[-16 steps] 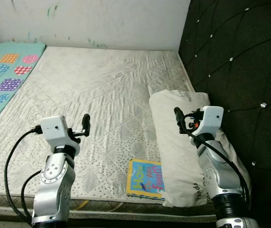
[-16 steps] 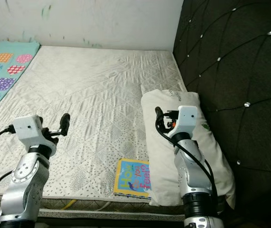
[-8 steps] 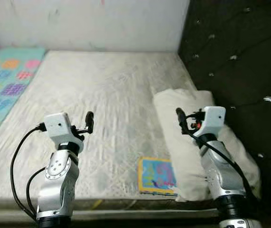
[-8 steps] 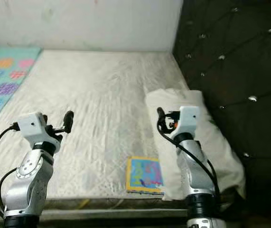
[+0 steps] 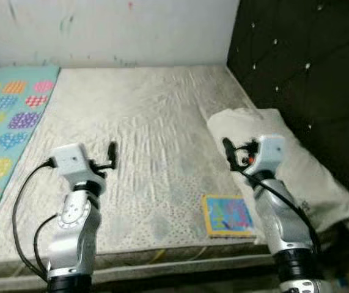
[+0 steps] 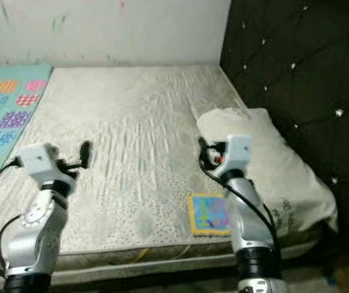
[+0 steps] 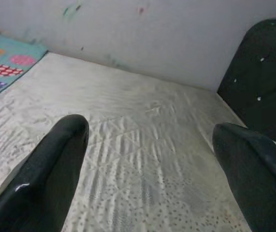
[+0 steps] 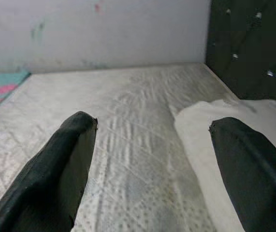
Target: Clean up the room
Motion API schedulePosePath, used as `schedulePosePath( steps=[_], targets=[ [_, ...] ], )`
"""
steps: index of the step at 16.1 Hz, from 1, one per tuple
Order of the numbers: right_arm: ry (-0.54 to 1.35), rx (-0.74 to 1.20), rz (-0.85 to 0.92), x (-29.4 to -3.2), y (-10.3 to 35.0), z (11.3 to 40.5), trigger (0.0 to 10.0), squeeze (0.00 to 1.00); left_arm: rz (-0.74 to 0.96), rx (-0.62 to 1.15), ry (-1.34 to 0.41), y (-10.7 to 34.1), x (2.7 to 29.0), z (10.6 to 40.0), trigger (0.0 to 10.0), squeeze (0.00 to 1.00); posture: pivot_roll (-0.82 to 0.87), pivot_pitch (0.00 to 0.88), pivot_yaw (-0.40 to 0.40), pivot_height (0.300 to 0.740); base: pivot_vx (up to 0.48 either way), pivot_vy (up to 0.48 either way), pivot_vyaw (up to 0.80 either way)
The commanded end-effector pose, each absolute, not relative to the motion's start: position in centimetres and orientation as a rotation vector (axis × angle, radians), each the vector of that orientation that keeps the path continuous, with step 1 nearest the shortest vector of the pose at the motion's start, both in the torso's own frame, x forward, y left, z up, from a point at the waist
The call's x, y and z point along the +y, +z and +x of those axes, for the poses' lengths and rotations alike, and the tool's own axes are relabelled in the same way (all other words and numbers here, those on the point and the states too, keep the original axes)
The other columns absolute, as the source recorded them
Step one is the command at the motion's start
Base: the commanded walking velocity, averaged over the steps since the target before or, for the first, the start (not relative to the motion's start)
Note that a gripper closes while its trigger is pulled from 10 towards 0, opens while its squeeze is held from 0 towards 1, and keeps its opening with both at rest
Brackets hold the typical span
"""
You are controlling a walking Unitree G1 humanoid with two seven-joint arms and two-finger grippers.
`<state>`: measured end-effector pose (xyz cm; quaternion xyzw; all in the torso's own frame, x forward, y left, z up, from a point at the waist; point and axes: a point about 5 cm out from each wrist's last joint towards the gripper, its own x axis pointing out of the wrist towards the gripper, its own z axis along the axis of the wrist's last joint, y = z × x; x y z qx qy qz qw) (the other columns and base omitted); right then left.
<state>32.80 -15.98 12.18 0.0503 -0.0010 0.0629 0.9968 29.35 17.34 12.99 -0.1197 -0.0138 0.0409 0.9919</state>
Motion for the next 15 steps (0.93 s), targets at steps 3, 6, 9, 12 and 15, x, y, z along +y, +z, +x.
schedulePosePath(
  steps=[3,6,9,12,15],
  targets=[
    [0.158,-0.025,0.104,-15.26,12.93,33.09,10.0,0.00,-0.231,-0.025,0.109,13.02,18.08,29.49,10.0,0.00,-0.04,0.000,-0.025,0.740,0.000,0.480,0.00],
    [0.163,-0.028,0.091,-15.21,13.00,33.09,10.0,0.00,-0.233,-0.027,0.107,13.08,18.04,29.55,10.0,0.00,-0.04,0.000,-0.025,0.740,0.000,0.480,0.00],
    [0.165,-0.034,0.084,-15.18,13.07,33.10,10.0,0.00,-0.238,-0.027,0.107,13.06,18.06,29.57,10.0,0.00,-0.04,0.000,-0.026,0.740,0.000,0.480,0.47],
    [0.161,-0.032,0.080,-15.27,13.06,33.15,10.0,0.00,-0.242,-0.025,0.110,13.03,18.10,29.57,10.0,0.00,-0.04,0.000,-0.028,0.740,0.000,0.480,0.15],
    [0.161,-0.027,0.065,-15.37,12.91,33.15,10.0,0.00,-0.244,-0.025,0.108,13.04,18.09,29.62,10.0,0.00,-0.04,0.000,-0.027,0.740,0.000,0.480,0.00]
  ],
)
